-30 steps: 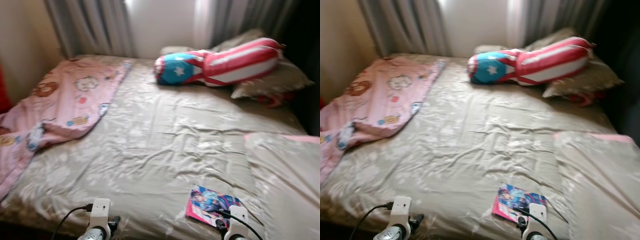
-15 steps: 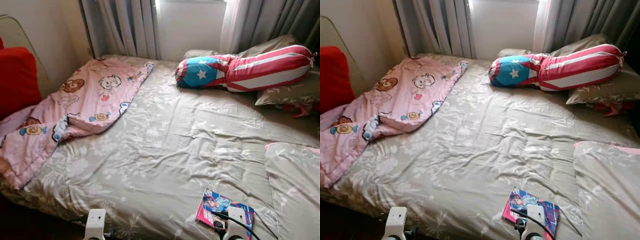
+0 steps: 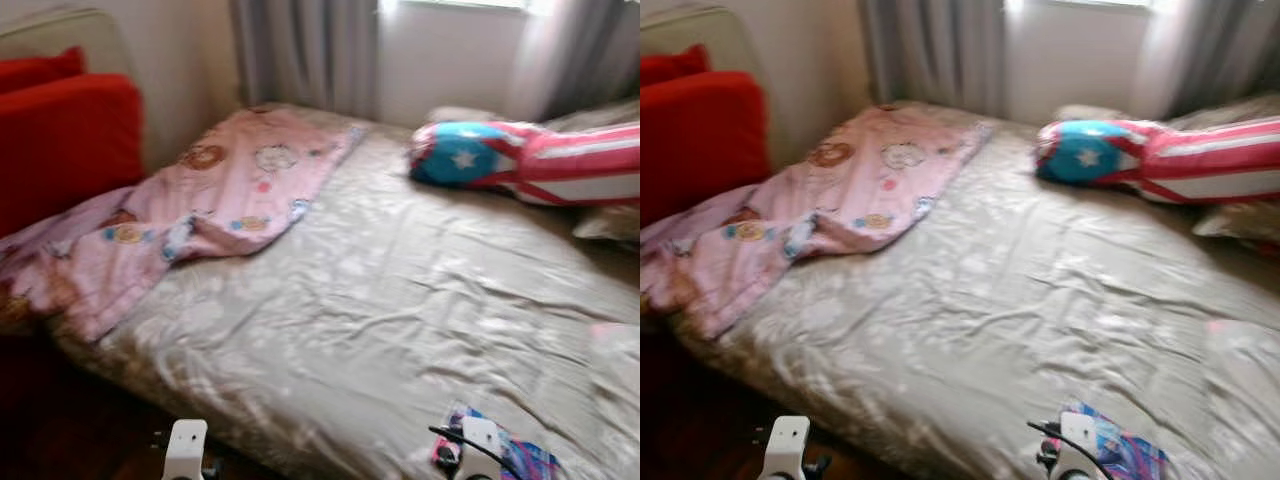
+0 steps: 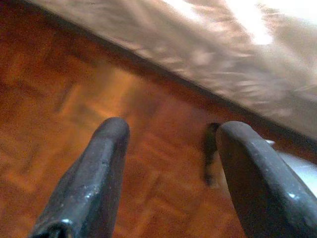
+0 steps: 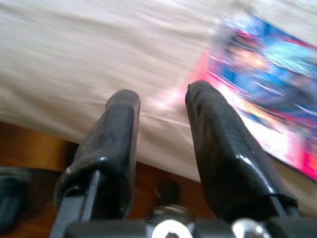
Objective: Clean up the room
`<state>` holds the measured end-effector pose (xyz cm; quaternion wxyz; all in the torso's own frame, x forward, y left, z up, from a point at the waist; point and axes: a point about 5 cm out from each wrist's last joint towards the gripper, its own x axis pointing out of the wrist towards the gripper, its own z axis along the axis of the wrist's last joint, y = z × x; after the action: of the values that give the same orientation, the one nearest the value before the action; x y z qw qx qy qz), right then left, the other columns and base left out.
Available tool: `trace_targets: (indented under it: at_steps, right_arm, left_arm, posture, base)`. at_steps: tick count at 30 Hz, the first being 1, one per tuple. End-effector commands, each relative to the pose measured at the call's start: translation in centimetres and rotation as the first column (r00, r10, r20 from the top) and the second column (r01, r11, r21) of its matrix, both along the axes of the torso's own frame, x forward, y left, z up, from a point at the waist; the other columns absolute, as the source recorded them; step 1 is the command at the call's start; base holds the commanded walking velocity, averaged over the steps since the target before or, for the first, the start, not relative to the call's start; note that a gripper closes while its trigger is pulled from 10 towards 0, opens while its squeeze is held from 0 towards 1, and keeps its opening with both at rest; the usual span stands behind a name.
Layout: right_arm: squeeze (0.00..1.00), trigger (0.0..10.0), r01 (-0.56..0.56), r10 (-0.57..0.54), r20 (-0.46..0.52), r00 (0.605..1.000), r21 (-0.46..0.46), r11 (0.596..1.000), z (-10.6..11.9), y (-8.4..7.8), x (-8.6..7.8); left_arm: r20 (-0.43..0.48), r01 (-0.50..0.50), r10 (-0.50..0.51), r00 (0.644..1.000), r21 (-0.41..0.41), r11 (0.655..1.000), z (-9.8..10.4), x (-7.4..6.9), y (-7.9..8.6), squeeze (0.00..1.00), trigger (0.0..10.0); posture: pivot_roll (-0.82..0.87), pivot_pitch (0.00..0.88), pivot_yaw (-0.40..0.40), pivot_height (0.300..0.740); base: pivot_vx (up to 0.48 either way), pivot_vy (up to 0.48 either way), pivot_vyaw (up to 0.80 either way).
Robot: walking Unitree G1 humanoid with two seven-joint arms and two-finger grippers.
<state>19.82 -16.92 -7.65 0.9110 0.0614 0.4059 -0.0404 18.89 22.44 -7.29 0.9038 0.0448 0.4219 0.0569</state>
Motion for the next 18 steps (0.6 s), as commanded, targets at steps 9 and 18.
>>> trace_targets:
  at_steps: [9, 18]
  right_arm:
    - [0.00, 10.0, 0.039, -0.041, -0.049, 0.998, -0.033, 0.999, -0.67, -1.47, -1.54]
    - [0.00, 10.0, 0.033, -0.035, -0.047, 0.998, -0.038, 0.999, -0.69, -1.62, -1.67]
  left_arm:
    - [-0.009, 0.010, -0.010, 1.000, 0.001, 1.000, -0.08, 0.10, -0.44, 0.00, 10.0]
    - [-0.013, 0.014, -0.014, 1.000, 0.005, 1.000, -0.11, 0.05, -0.45, 0.00, 10.0]
  posture:
    - [0.04, 0.000, -0.004, 0.740]
    - [0.04, 0.000, -0.004, 0.740]
  base:
    - [0.000, 0.480, 0.00]
    - [0.000, 0.480, 0.00]
